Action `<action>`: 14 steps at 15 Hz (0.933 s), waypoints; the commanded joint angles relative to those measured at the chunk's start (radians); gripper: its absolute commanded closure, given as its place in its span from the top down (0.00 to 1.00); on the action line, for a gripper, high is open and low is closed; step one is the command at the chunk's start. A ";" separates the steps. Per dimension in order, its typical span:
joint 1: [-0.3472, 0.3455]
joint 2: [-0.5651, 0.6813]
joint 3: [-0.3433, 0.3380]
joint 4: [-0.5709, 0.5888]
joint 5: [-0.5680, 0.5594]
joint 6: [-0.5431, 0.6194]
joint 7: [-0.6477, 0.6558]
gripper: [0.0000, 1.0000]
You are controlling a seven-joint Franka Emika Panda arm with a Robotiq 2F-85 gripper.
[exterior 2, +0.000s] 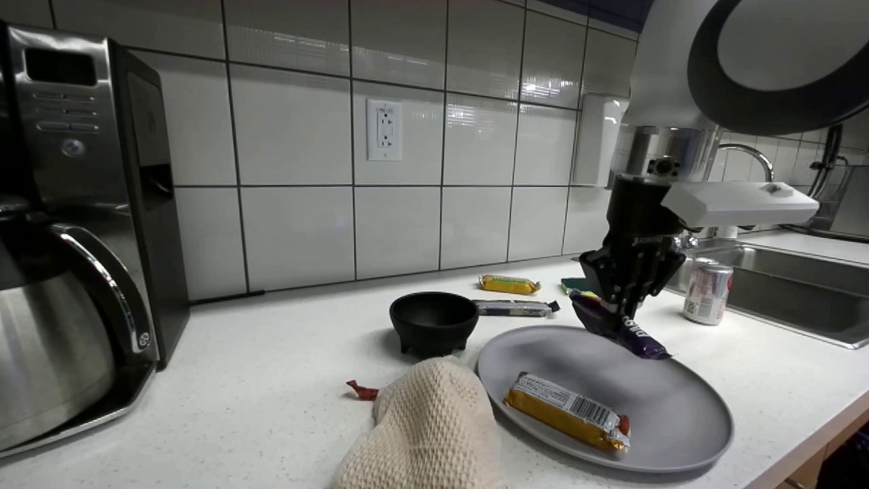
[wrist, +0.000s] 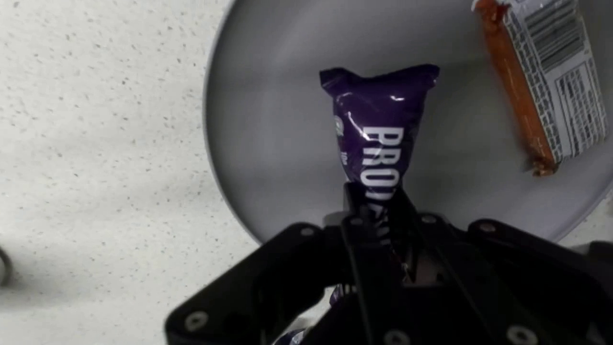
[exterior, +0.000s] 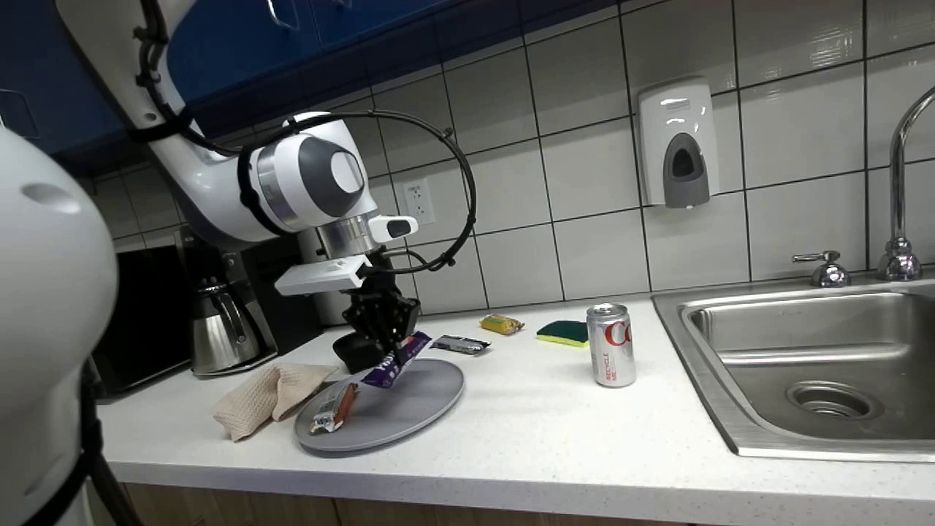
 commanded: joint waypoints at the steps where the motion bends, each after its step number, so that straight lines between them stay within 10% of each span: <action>1: 0.016 0.010 0.002 0.017 0.042 -0.063 -0.188 0.04; 14: 0.060 0.075 0.028 0.052 0.058 -0.096 -0.434 0.04</action>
